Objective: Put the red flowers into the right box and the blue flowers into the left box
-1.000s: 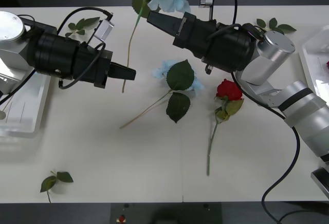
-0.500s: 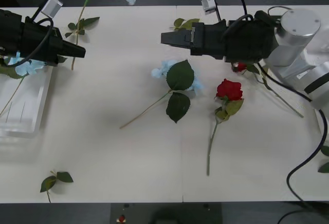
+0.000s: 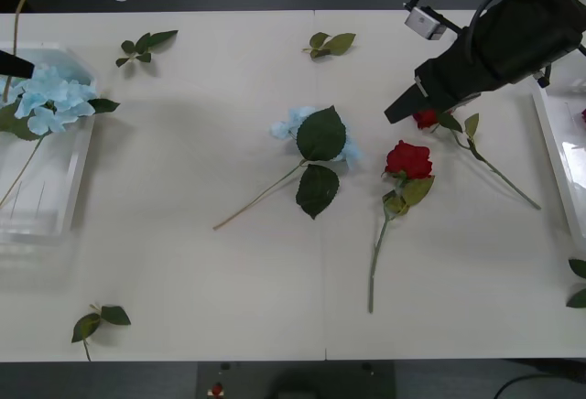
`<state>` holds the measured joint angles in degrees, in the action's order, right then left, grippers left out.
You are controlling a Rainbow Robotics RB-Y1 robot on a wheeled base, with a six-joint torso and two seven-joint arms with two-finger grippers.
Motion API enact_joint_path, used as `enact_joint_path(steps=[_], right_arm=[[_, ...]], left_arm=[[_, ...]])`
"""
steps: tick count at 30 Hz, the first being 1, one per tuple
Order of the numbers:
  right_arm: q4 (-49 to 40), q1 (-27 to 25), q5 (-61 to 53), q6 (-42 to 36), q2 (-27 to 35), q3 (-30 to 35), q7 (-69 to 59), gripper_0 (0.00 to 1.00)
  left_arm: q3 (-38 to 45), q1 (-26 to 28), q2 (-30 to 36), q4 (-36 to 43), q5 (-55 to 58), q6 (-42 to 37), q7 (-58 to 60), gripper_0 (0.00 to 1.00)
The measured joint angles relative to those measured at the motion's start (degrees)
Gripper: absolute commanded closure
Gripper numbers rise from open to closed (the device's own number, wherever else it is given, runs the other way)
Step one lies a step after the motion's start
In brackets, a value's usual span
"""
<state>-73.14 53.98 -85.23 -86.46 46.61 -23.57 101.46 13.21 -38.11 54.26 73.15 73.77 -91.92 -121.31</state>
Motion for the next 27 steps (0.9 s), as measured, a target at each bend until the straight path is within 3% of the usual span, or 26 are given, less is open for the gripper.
enact_joint_path(steps=[5,10,20,27], right_arm=[[-0.1,0.0,10.2,-2.2,1.2,0.0,0.2,0.00],[-0.3,0.0,18.7,-1.5,2.7,-0.4,8.9,0.00],[-1.0,0.0,21.7,11.7,8.7,-15.9,13.0,0.00],[1.6,0.0,21.9,16.2,8.2,-17.0,13.0,0.00]], left_arm=[[2.2,2.7,2.6,0.1,-6.6,-0.3,0.9,1.00],[2.2,6.0,4.7,0.2,-12.1,-0.3,11.4,1.00],[2.3,8.3,5.0,0.2,-24.2,-0.3,16.7,1.00],[2.2,8.9,5.0,0.2,-27.3,-0.1,17.6,1.00]])
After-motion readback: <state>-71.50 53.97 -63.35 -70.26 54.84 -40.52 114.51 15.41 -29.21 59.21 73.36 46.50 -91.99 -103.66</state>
